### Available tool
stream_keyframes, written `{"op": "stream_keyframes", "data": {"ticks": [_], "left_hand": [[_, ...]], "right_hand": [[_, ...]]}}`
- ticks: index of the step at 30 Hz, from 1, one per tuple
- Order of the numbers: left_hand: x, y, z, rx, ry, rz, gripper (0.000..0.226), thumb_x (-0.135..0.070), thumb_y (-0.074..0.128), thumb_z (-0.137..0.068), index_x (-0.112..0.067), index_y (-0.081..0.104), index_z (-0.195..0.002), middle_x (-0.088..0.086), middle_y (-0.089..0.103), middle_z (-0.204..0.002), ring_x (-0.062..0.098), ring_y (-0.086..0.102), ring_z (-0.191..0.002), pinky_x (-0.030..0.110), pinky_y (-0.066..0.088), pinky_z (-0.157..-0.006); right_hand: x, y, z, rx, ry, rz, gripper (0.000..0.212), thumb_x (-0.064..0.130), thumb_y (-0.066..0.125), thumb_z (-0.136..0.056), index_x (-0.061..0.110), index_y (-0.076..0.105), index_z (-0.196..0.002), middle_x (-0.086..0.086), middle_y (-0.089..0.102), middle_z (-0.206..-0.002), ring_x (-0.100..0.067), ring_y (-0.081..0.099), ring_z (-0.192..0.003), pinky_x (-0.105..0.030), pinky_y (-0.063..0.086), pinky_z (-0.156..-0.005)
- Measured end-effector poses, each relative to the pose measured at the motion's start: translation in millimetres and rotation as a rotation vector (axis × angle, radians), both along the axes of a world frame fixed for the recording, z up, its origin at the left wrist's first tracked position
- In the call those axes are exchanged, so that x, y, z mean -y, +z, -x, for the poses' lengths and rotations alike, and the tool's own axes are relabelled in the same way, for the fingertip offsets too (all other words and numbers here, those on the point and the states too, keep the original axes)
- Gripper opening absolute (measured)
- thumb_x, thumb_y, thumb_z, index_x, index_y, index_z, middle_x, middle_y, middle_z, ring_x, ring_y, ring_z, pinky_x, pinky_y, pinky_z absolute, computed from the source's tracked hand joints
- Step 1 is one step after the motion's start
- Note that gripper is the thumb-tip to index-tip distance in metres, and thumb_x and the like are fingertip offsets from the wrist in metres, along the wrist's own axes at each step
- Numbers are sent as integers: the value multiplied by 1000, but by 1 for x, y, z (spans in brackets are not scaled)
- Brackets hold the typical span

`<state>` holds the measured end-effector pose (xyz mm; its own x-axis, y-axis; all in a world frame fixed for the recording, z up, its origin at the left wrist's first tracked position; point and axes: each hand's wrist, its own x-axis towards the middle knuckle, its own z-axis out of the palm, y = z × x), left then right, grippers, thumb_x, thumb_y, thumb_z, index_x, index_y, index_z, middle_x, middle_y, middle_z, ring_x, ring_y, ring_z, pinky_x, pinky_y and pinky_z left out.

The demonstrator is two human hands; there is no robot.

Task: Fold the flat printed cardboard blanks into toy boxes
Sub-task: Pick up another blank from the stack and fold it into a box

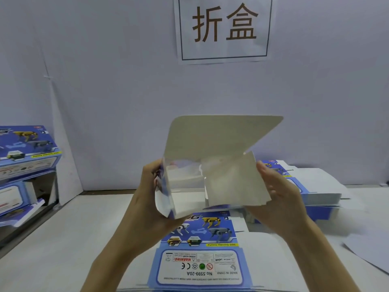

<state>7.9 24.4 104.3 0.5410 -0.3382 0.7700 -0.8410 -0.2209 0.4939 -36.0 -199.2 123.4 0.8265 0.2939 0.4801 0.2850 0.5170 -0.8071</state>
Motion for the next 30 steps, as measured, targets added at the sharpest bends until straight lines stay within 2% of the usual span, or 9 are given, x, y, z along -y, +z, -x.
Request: {"op": "stream_keyframes", "data": {"ticks": [4,7,10,12,15,18,21,25,30], "left_hand": [[1,0,0,-1,16,15,76,-33,78,-57,-29,34,-119,-36,51,-115,-10,56,-104,1,45,-71],[3,-2,-3,32,46,-2,81,-24,88,-56,-35,33,-116,-15,55,-115,-3,58,-103,3,47,-72],[2,-5,-8,120,114,-86,97,-11,93,-53,-45,29,-116,-18,50,-112,-4,53,-101,2,44,-74],[-1,-6,-9,122,99,-112,98,-1,91,-52,-44,30,-116,-19,49,-111,-7,51,-101,1,43,-73],[-6,-4,-8,92,23,-90,81,-18,81,-60,-39,33,-122,-25,53,-112,-11,54,-101,-1,42,-72],[-6,-5,-10,67,-27,-118,78,-25,79,-62,-38,35,-125,-41,43,-121,-10,51,-110,-1,43,-76],[-6,-8,-12,50,-23,-136,86,-32,82,-63,-48,27,-128,-46,37,-125,-10,45,-119,-2,42,-76],[-7,-8,-17,82,52,-125,91,-19,86,-65,-44,28,-131,-26,40,-129,-10,44,-118,-2,40,-81],[13,-11,-8,-143,119,-5,90,-24,77,-70,-38,22,-140,-10,38,-134,-23,39,-115,-6,36,-78]], "right_hand": [[-5,1,-4,5,-37,135,25,41,64,-86,39,68,-110,12,71,-101,-4,67,-89,-16,52,-70],[-7,-7,-11,-34,-351,269,30,26,57,-92,54,66,-100,19,70,-105,-4,66,-95,-17,51,-75],[-6,-12,-17,0,-734,557,18,23,52,-98,36,62,-91,11,66,-85,-15,59,-90,-31,46,-77],[-4,-8,-14,-92,-627,607,17,40,54,-93,27,65,-95,5,72,-86,-19,68,-87,-36,56,-76],[0,1,-3,-261,-497,700,51,58,54,-78,13,66,-96,-4,75,-85,-20,74,-80,-32,61,-66],[-1,5,-1,-263,-685,864,45,35,47,-99,-6,61,-86,-13,73,-70,-21,71,-57,-27,57,-49],[-1,6,-2,-252,-753,917,44,25,43,-101,-14,58,-86,-16,71,-65,-22,69,-51,-24,53,-44],[-1,9,1,-290,-621,926,39,33,50,-97,-4,61,-94,-11,75,-81,-19,73,-68,-28,59,-57],[-10,7,-4,-274,-841,983,33,6,40,-97,3,40,-64,-17,70,-63,-27,71,-59,-41,60,-63]]}}
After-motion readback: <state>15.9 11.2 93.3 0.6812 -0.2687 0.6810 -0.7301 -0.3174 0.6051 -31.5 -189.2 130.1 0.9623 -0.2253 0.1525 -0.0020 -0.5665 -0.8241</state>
